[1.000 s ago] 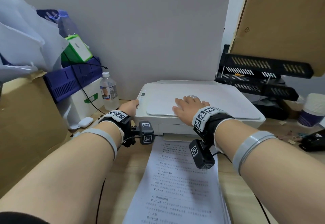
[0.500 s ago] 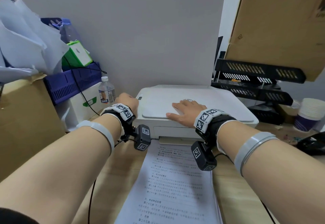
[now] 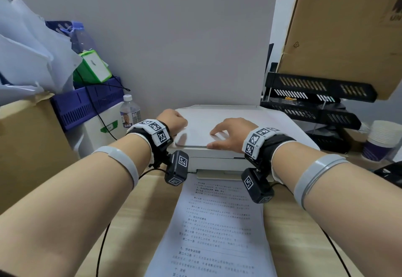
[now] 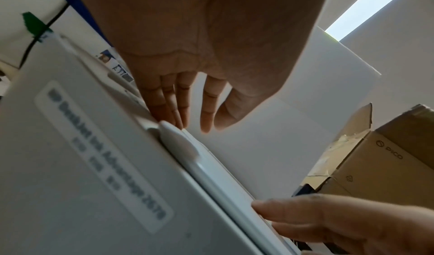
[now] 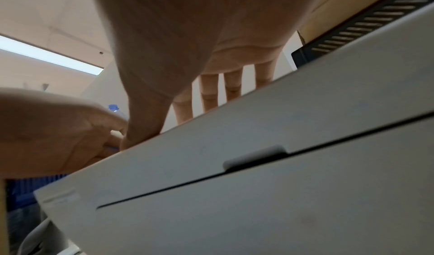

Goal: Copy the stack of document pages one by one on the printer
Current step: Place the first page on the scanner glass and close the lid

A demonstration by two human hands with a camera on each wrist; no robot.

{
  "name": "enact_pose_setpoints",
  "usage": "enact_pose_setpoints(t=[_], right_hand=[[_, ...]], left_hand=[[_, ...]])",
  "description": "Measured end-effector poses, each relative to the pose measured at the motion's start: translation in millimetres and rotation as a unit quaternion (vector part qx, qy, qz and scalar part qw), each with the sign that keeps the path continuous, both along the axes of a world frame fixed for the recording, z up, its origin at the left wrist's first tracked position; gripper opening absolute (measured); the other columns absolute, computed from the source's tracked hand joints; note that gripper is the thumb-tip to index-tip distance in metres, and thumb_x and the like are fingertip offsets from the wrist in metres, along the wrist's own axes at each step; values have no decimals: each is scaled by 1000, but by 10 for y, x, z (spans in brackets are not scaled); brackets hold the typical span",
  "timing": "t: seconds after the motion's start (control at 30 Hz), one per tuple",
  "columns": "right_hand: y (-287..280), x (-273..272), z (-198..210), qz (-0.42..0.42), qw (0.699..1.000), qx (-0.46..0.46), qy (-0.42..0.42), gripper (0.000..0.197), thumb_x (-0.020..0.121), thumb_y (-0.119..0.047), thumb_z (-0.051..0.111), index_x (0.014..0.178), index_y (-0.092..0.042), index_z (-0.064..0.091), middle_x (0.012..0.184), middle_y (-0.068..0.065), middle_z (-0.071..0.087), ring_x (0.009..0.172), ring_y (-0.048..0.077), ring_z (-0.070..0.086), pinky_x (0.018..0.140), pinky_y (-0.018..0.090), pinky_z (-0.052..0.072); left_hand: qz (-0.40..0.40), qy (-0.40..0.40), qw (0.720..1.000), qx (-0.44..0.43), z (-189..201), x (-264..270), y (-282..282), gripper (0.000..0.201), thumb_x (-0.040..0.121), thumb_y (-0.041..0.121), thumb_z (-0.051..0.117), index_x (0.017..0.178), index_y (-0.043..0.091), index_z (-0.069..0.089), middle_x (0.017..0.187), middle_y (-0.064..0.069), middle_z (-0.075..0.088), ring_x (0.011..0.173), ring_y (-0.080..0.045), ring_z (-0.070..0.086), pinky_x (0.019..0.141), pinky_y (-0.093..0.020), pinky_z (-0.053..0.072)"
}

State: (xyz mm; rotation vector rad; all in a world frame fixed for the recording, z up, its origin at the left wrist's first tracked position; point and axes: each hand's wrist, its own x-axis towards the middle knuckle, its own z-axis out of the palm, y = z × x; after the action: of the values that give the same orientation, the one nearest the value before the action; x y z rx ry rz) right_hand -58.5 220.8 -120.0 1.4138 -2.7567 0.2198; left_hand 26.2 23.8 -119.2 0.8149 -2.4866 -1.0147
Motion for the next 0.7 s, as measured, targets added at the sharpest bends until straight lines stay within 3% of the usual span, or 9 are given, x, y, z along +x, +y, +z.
enact_pose_setpoints(t=[0.07, 0.13, 0.23, 0.33, 0.47, 0.53, 0.6, 0.7], right_hand=[[-2, 52, 21, 12, 1000, 0, 23, 51, 80, -73, 58, 118, -38, 64, 112, -11, 60, 106, 15, 54, 89, 37, 48], [7, 101, 27, 25, 998, 0, 54, 43, 83, -70, 57, 111, -38, 65, 104, -15, 58, 99, 13, 55, 81, 33, 48], [46, 161, 38, 68, 989, -8, 130, 36, 91, -64, 50, 107, -35, 65, 101, -14, 60, 99, 13, 57, 78, 32, 46], [64, 184, 133, 76, 979, -21, 190, 35, 97, -56, 42, 107, -31, 64, 101, -11, 61, 98, 16, 58, 79, 33, 48], [0, 91, 362, 41, 962, -95, 254, 36, 99, -52, 41, 99, -24, 63, 93, -5, 60, 87, 23, 59, 70, 35, 48], [-55, 5, 490, 26, 953, -137, 268, 34, 98, -50, 45, 95, -21, 63, 89, -3, 59, 85, 24, 57, 70, 34, 45], [-121, -62, 622, 23, 938, -176, 297, 28, 96, -44, 52, 96, -19, 64, 92, 2, 60, 90, 28, 56, 76, 38, 41], [-205, -119, 806, -4, 915, -225, 334, 24, 91, -30, 62, 109, -14, 60, 103, 10, 57, 94, 33, 53, 77, 42, 44]], left_hand=[[4, -10, 1000, -15, 19, -3, 18, 17, 89, 13, 58, 96, 9, 73, 86, -6, 66, 82, -27, 62, 74, -30, 51], [8, 6, 1000, -3, 29, -16, 21, 15, 87, 13, 60, 93, 8, 73, 85, -7, 65, 79, -27, 62, 76, -35, 55], [15, 50, 998, 46, 56, -18, -7, 9, 86, 10, 61, 86, 13, 69, 82, -9, 60, 73, -26, 56, 68, -35, 53], [17, 113, 985, 130, 96, -17, -88, 22, 91, -1, 55, 86, 13, 71, 95, -10, 68, 84, -25, 65, 73, -37, 58], [16, 253, 945, 207, 116, -18, -221, 37, 90, -18, 39, 79, 5, 66, 88, -18, 66, 86, -33, 67, 64, -24, 60], [-2, 296, 931, 212, 113, -39, -285, 32, 87, -18, 50, 79, 7, 68, 86, -19, 68, 91, -36, 69, 78, -32, 60], [-18, 313, 932, 183, 140, -76, -319, 24, 83, -11, 65, 81, 12, 70, 90, -17, 72, 91, -30, 70, 89, -37, 57], [-24, 345, 921, 178, 236, -186, -358, 16, 78, 5, 80, 91, 13, 73, 94, -11, 75, 88, -19, 72, 88, -31, 56]])
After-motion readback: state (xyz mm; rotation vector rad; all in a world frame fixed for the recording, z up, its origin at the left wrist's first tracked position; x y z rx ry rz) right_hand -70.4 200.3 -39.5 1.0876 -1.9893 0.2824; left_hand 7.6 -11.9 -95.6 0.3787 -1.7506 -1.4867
